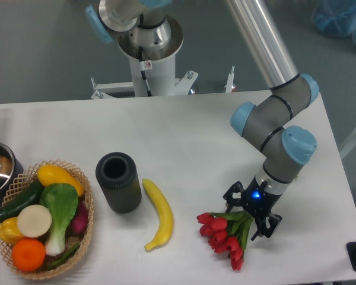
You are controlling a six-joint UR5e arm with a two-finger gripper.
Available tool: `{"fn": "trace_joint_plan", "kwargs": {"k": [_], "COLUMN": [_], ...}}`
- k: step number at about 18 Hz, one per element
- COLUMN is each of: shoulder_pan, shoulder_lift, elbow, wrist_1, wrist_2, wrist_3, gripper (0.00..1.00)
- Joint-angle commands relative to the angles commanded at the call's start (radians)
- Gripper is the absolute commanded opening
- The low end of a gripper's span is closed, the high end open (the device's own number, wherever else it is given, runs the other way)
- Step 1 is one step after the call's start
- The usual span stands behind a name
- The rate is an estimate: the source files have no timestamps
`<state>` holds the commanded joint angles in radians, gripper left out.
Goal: Pick up the flowers from the table
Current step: 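Close the gripper around the tulip stems below the blooms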
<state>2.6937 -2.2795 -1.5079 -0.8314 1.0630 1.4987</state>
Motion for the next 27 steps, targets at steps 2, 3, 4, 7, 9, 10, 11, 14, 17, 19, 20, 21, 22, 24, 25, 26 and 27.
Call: {"fn": "trace_joint_plan", "kwargs": {"k": [2, 3, 4, 7, 9, 10, 11, 14, 17, 19, 20, 21, 22, 24, 25, 26, 27], "shoulder_pan": [0.000, 0.000, 0.000, -0.002, -0.002, -0.002, -0.002, -0.003, -0.005, -0.006, -0.008, -0.009, -0.009, -0.009, -0.009, -0.011, -0.011], "shoulder_lift": [-0.002, -0.002, -0.005, -0.005, -0.006, -0.006, -0.006, -0.008, -0.009, -0.009, -0.012, -0.012, -0.012, -0.014, -0.015, -0.017, -0.017], "elbow": [0.000, 0.000, 0.002, 0.000, 0.000, 0.000, 0.000, 0.002, 0.003, 0.003, 0.003, 0.003, 0.003, 0.008, 0.009, 0.009, 0.009], "wrist_1": [0.000, 0.000, 0.002, 0.002, 0.002, 0.002, 0.002, 0.003, 0.003, 0.003, 0.005, 0.005, 0.005, 0.005, 0.005, 0.005, 0.005], "wrist_2": [0.000, 0.000, 0.000, 0.000, 0.000, 0.002, 0.002, 0.002, 0.003, 0.005, 0.005, 0.006, 0.006, 0.008, 0.008, 0.009, 0.009], "wrist_3": [0.003, 0.003, 0.005, 0.006, 0.008, 0.008, 0.008, 0.008, 0.009, 0.009, 0.009, 0.009, 0.009, 0.014, 0.026, 0.040, 0.049], "gripper": [1.00, 1.00, 1.00, 1.00, 1.00, 1.00, 1.00, 1.00, 1.00, 1.00, 1.00, 1.00, 1.00, 1.00, 1.00, 1.00, 1.00]}}
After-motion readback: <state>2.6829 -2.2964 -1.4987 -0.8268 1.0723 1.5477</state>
